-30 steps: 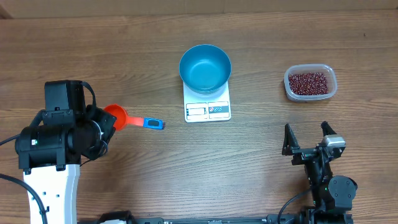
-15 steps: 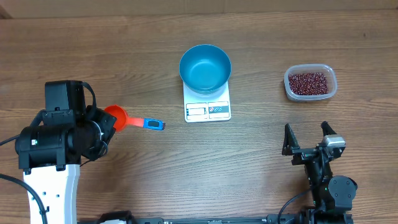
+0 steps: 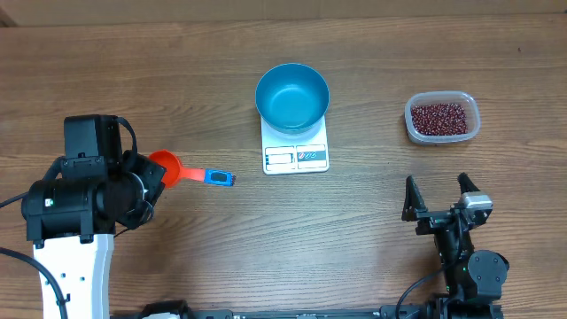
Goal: Scoop item into bowl and weigh 150g on scale
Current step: 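Swing the right gripper toward the scoop's blue handle near the left gripper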
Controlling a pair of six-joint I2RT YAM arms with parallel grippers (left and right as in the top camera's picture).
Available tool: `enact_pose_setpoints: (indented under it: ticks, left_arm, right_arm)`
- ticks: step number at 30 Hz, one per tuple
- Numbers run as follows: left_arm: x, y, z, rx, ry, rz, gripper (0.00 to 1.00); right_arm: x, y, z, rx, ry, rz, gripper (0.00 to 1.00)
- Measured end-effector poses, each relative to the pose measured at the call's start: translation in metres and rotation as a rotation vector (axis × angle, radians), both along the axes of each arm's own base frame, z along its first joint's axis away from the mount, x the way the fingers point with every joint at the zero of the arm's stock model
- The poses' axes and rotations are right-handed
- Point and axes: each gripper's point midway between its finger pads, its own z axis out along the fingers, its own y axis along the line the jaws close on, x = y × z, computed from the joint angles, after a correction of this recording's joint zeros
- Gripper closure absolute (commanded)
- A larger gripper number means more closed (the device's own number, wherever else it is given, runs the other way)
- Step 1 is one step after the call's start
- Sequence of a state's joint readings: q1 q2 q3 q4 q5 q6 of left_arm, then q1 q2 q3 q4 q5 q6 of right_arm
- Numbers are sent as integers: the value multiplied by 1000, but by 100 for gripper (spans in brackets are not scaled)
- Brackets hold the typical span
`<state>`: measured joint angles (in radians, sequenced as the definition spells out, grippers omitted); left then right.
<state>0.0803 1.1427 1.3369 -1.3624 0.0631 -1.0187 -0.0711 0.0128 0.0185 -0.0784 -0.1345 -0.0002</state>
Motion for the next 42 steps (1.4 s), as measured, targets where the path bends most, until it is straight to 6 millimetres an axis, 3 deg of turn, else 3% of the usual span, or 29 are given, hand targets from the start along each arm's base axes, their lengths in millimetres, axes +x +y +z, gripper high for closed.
enact_pose_setpoints:
  ticks: [14,20,27,35,42]
  left_arm:
    - [-1,0,0,0,3,0,96]
    - [-3,0,-1,-1,14,0,96]
    - [-5,0,-2,-7,23,12,96]
    - [-7,-1,-3,-18,31,37,96]
    - [-7,-2,-3,-35,32,56,96]
  right_arm:
    - [0,-2,1,0,-3,-13,0]
    - [-1,-1,23,-7,-96,-7,0]
    - [-8,20,53,179,-191,131,0]
    - [-15,50,38,473,-13,319,0]
    - [-33,67,85,554,71,411,0]
